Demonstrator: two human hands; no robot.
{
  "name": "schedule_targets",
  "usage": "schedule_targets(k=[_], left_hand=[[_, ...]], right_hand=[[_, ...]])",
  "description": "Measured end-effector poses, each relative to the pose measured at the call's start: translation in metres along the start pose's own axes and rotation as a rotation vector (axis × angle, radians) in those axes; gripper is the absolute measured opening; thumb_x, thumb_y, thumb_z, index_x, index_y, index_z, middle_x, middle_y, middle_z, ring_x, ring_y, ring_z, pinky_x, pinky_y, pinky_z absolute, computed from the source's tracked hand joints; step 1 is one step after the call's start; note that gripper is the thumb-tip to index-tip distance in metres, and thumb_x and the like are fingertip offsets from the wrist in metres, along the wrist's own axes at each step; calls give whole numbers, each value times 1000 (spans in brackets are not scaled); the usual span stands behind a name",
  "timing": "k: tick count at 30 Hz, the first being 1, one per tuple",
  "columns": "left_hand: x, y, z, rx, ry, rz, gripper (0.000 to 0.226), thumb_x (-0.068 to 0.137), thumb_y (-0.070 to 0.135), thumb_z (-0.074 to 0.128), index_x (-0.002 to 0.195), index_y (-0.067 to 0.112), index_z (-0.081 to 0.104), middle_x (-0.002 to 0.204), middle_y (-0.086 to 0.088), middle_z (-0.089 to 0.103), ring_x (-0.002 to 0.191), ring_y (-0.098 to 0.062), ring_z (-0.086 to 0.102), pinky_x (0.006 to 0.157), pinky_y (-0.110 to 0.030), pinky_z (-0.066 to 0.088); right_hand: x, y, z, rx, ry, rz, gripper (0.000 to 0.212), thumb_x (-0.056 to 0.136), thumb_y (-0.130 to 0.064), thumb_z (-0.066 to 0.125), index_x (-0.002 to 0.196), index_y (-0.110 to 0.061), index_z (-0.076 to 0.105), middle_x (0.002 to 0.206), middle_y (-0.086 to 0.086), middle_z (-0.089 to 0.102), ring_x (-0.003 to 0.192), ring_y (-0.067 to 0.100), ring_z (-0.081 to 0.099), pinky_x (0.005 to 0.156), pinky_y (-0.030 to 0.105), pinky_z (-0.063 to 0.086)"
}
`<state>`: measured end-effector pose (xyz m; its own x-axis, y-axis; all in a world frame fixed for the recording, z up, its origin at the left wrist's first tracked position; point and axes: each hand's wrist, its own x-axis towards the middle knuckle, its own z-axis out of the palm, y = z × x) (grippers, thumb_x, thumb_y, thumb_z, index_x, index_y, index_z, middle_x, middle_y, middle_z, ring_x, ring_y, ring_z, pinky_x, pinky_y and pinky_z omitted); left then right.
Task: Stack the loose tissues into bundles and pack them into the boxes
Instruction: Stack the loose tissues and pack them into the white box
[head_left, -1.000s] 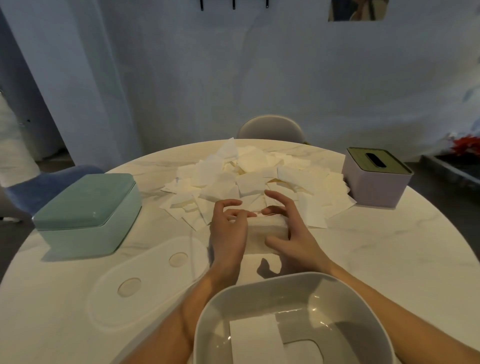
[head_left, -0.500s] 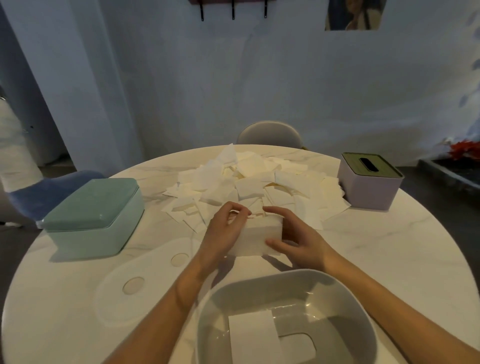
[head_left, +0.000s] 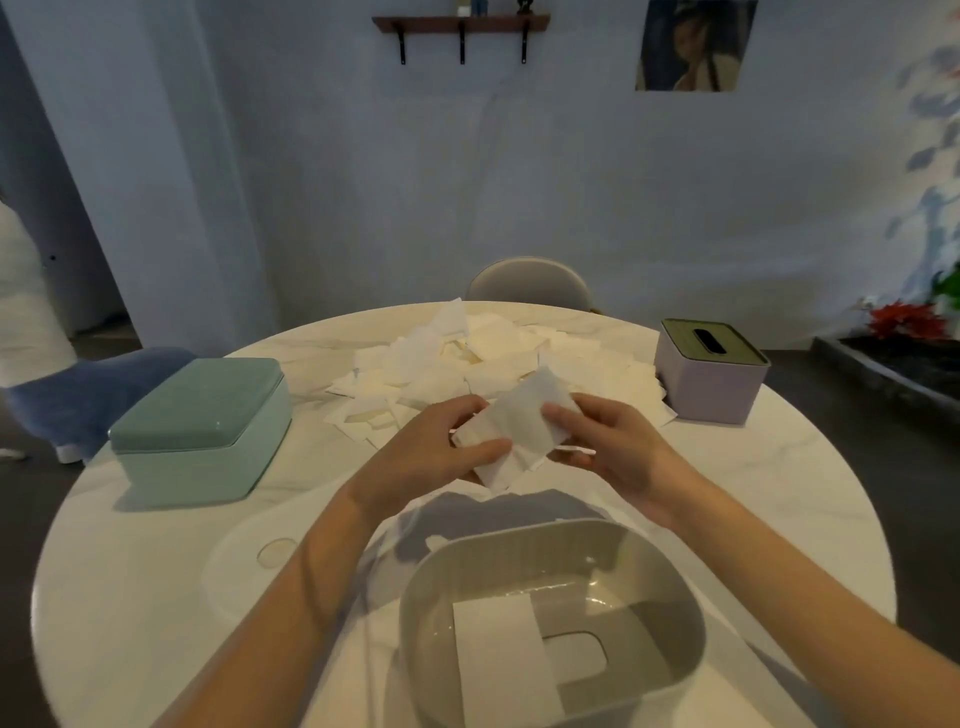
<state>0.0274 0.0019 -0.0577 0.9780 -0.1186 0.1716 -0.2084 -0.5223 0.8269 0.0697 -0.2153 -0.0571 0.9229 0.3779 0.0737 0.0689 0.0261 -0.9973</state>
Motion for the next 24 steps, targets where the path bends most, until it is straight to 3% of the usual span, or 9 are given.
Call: schedule_targets(k=[3, 6, 11, 13, 16, 20, 22, 24], left_hand=[[-20, 26, -3, -253, -29, -52, 34, 92, 33, 73, 124, 28, 60, 114, 10, 69, 100, -12, 70, 75, -24, 61], [-41, 43, -7, -401, -11, -98, 34, 88, 30, 76, 119, 30, 61, 104, 13, 74, 91, -7, 74, 72, -22, 60], [-72, 47, -9, -229, -44, -172, 53, 78, 51, 77, 122, 30, 56, 107, 7, 76, 93, -13, 74, 78, -26, 62], [-81, 45, -12, -169, -33, -181, 53, 78, 52, 76, 120, 28, 56, 97, 5, 77, 85, -14, 73, 76, -27, 62], [-96, 41, -20, -81, -22, -191, 59, 73, 55, 77, 120, 29, 51, 102, 2, 73, 82, -14, 73, 75, -26, 60], [-108, 33, -24, 93, 18, -141, 41, 84, 47, 77, 112, 28, 53, 99, 6, 68, 76, -12, 64, 64, -17, 52], [-114, 31, -22, 197, -13, -74, 32, 86, 44, 77, 104, 31, 54, 96, 11, 65, 78, -11, 62, 66, -14, 51], [-120, 29, -19, 278, -64, -5, 26, 87, 41, 78, 100, 32, 57, 94, 15, 65, 81, -8, 62, 68, -13, 52]], right_hand=[[-16, -30, 12, 244, -56, 172, 37, 88, -28, 73, 121, -11, 67, 114, 7, 76, 104, 22, 73, 84, 32, 62], [-39, -44, 22, 210, -123, 261, 37, 86, -25, 74, 120, -14, 67, 113, 6, 76, 105, 25, 74, 85, 34, 62], [-71, -49, 26, 38, -140, 300, 27, 88, -20, 71, 115, -19, 66, 98, 1, 79, 90, 22, 77, 74, 32, 64], [-84, -49, 24, 1, -225, 335, 24, 88, -20, 70, 111, -22, 65, 102, 5, 79, 96, 26, 76, 75, 33, 64], [-99, -43, 25, -120, -327, 405, 35, 77, -26, 77, 109, -27, 65, 109, 9, 76, 106, 30, 72, 82, 35, 62], [-103, -28, 39, -327, -350, 499, 16, 89, -25, 76, 103, -31, 71, 98, -3, 78, 89, 13, 71, 81, 27, 60], [-101, -23, 47, -460, -346, 516, 7, 92, -26, 73, 99, -27, 71, 104, 1, 76, 89, 11, 69, 84, 24, 58], [-100, -22, 54, -718, -385, 466, 17, 92, -37, 72, 103, -25, 71, 106, 1, 74, 92, 13, 69, 86, 24, 59]])
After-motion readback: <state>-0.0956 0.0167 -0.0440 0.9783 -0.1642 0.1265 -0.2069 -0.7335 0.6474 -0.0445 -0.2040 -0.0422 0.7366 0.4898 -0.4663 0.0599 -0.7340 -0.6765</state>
